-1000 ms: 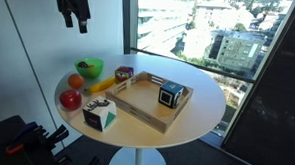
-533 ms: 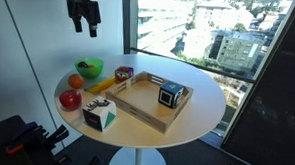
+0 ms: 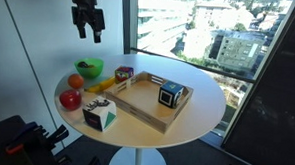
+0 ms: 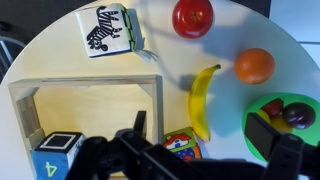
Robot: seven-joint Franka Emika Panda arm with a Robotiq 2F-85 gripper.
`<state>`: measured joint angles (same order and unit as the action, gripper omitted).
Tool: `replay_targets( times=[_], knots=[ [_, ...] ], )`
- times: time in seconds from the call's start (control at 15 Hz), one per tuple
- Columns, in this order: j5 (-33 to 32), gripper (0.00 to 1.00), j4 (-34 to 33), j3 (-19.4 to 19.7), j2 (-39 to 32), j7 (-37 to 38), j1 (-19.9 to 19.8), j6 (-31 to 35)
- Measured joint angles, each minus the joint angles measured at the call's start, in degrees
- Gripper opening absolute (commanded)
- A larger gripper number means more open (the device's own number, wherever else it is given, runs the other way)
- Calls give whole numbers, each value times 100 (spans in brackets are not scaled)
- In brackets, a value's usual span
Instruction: Pick up the yellow banana toy and put it in the tray
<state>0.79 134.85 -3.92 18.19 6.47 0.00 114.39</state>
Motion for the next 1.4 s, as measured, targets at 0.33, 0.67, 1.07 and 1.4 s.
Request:
replay_targets(
  times=[0.33, 0.67, 1.07, 1.4],
  knots=[
    [0, 100, -6, 0, -2, 0, 0, 0],
    [0, 100, 10, 0, -94, 0, 5, 0],
    [0, 100, -4, -3, -636, 0, 13, 189],
    [-165, 100, -6, -17, -1067, 9, 60, 587]
  ],
)
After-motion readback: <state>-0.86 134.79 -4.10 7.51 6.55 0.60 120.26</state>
